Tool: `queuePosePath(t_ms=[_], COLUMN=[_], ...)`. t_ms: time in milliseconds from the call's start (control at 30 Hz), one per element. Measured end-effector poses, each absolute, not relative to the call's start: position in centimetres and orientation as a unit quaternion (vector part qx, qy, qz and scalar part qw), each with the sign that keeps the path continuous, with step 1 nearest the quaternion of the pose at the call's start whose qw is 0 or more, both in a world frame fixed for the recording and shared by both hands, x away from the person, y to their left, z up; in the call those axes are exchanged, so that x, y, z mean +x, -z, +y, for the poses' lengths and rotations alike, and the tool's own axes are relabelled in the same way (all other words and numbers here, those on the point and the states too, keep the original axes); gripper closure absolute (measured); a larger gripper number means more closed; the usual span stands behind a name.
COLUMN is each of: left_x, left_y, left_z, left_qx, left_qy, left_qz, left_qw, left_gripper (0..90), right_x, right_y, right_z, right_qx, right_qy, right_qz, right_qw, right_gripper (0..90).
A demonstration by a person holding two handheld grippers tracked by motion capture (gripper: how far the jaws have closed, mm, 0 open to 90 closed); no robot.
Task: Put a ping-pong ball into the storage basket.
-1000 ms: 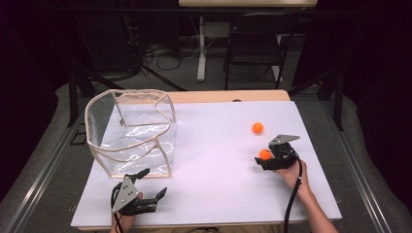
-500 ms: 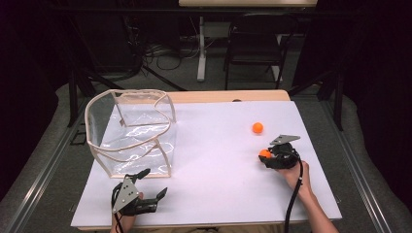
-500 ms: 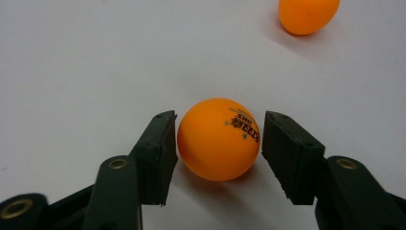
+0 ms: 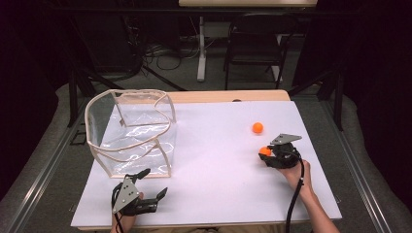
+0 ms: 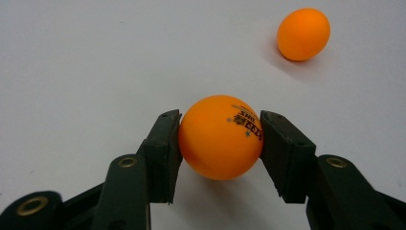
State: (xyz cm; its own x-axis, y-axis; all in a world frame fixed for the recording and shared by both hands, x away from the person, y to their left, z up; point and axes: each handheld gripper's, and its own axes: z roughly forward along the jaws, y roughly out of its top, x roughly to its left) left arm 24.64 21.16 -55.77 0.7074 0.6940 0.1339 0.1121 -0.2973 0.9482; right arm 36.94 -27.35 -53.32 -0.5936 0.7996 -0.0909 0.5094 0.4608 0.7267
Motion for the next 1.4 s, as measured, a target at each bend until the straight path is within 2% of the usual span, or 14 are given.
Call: queuePosePath(t_ms=[600,1400], left_x=[24.7,24.7], left_y=[55.8,55.8], left_z=[21.3,21.3], left_qx=[0.757,0.756], left_qy=[-0.274,-0.273], left_qz=[0.269,0.269], left_qw=[0.530,0.531], left_gripper=[15.8,15.8], right_x=[35.9,35.0], right_y=[52.0,51.4], right_z=[-25.8,-22.9], right_qx=[0.365,0.326], right_qy=[-0.350,-0.366], right_qz=[0.835,0.850], right_qw=[0.216,0.193], right_gripper=[51.1,51.2])
